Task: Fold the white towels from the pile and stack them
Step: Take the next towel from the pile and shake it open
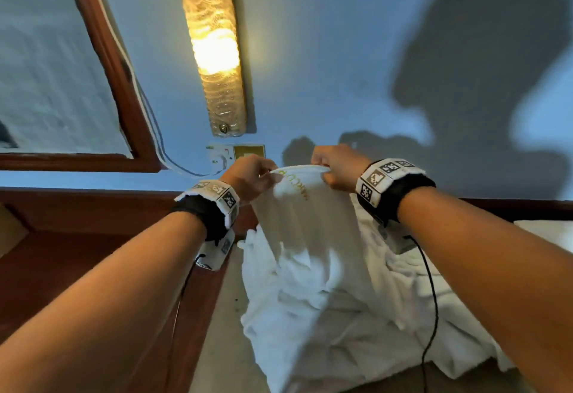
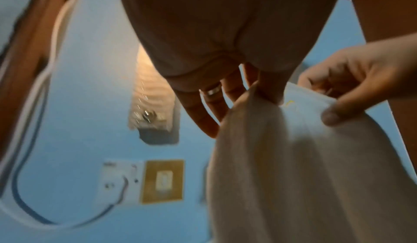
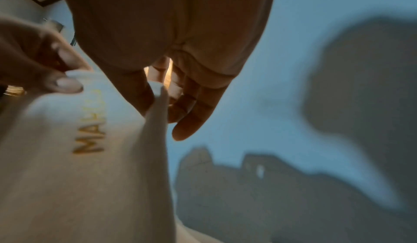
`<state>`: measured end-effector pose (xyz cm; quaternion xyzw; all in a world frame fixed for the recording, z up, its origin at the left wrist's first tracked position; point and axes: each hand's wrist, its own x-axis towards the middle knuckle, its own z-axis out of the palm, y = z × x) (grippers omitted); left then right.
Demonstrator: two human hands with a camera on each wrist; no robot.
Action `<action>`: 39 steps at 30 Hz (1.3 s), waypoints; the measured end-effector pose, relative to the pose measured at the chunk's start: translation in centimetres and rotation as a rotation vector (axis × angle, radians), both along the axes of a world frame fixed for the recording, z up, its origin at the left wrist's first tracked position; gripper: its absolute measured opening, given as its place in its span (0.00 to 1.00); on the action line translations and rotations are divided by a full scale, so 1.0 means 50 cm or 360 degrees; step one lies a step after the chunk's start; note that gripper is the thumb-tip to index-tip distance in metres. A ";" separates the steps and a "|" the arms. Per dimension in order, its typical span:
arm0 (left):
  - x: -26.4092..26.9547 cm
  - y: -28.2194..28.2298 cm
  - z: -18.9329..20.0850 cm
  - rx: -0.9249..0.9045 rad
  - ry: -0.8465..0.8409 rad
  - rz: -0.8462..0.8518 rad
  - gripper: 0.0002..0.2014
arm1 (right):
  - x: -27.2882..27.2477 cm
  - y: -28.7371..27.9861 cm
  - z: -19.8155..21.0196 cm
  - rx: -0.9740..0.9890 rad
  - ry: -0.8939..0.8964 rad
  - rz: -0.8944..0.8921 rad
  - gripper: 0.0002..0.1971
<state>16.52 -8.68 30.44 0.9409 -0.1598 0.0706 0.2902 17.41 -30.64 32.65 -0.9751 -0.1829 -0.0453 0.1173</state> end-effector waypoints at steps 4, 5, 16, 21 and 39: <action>-0.077 0.142 0.073 -0.0110 -0.0088 -0.0009 0.17 | -0.054 0.083 0.026 -0.0255 -0.0026 -0.0125 0.14; -0.095 0.182 0.084 -0.0159 -0.0110 -0.0007 0.18 | -0.069 0.105 0.031 -0.0252 -0.0046 -0.0144 0.16; -0.200 0.478 0.129 -0.0397 -0.0342 0.0302 0.21 | -0.222 0.368 0.053 0.0454 -0.0182 -0.0018 0.02; -0.207 0.570 0.143 -0.0160 -0.0375 0.0421 0.21 | -0.267 0.420 0.039 0.0193 -0.0128 0.0207 0.18; -0.254 0.404 -0.053 -0.0460 0.0319 -0.0256 0.16 | -0.303 0.525 0.093 -0.0593 -0.0388 0.0118 0.06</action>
